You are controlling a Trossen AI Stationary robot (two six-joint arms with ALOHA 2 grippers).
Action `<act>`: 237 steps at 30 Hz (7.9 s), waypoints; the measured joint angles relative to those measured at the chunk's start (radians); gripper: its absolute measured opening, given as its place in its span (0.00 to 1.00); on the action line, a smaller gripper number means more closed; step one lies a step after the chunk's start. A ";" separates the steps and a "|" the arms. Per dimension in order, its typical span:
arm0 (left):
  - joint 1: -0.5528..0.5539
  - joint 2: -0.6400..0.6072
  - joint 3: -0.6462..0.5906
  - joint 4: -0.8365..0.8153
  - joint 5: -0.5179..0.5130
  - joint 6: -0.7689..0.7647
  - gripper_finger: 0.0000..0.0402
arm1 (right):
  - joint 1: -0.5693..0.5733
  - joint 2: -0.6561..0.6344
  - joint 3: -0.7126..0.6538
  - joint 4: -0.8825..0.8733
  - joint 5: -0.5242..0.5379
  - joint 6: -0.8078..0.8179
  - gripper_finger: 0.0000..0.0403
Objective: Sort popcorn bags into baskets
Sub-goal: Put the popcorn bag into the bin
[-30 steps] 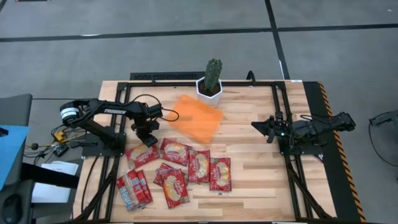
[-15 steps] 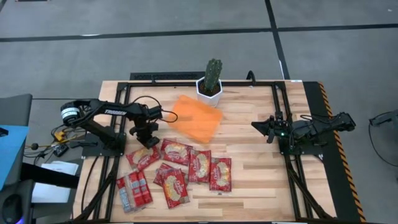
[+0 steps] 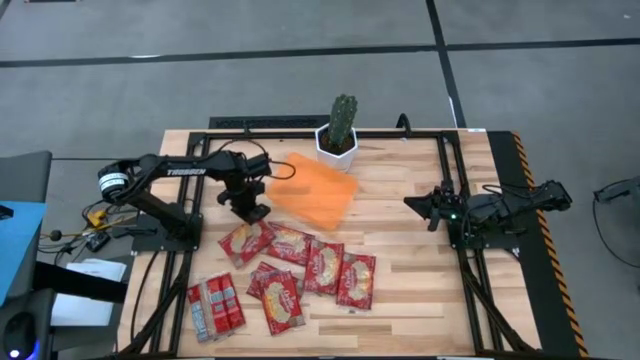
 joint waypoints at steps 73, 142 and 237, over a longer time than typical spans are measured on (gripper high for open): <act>-0.088 0.439 0.620 0.449 -0.018 -0.142 0.54 | 0.000 0.008 0.000 -0.075 0.076 0.016 0.16; -0.795 -0.188 -0.317 0.525 -0.854 -0.968 0.59 | 0.000 0.342 0.000 -0.099 -0.029 0.324 0.16; -0.690 -0.248 0.242 0.375 -0.833 -0.912 0.00 | 0.000 0.341 0.000 -0.105 0.032 0.251 0.16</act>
